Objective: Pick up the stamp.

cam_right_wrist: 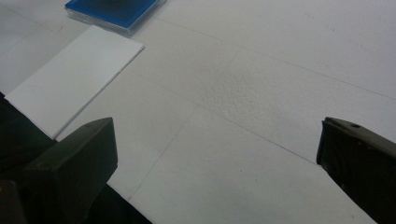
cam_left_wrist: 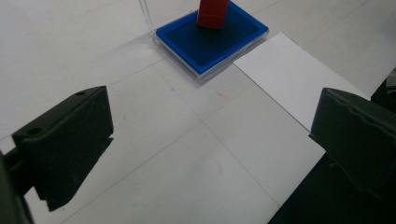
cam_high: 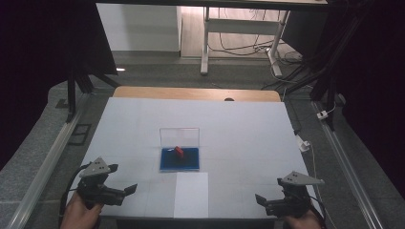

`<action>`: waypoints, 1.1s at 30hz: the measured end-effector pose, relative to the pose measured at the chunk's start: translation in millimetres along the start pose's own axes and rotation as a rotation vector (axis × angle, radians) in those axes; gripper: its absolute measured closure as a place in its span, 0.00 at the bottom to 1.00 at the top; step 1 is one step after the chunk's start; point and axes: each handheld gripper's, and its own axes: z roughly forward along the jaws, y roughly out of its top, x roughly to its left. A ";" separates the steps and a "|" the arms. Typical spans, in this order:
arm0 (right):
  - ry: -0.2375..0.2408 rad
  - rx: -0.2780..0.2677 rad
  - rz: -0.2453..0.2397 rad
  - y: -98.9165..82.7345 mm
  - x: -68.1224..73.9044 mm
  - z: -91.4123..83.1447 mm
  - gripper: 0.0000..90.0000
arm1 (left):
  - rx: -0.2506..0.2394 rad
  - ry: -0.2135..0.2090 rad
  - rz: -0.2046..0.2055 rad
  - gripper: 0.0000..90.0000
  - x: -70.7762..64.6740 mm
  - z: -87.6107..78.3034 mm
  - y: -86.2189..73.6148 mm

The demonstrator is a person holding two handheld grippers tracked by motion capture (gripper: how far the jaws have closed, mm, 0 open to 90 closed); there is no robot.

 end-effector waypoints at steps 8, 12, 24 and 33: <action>0.001 0.009 -0.009 0.3 0.9 0.9 0.00 | 0.007 -0.030 0.027 0.00 -1.1 21.3 10.5; 0.004 0.011 -0.012 0.4 0.7 1.2 0.00 | -0.005 -0.041 0.033 0.00 -0.3 30.7 17.2; 0.008 0.018 -0.028 0.5 2.0 1.8 0.00 | -0.015 -0.046 0.060 0.00 0.4 61.3 43.5; 0.008 0.024 -0.031 0.6 2.3 2.1 0.00 | 0.012 -0.029 0.090 0.00 -3.1 84.0 63.1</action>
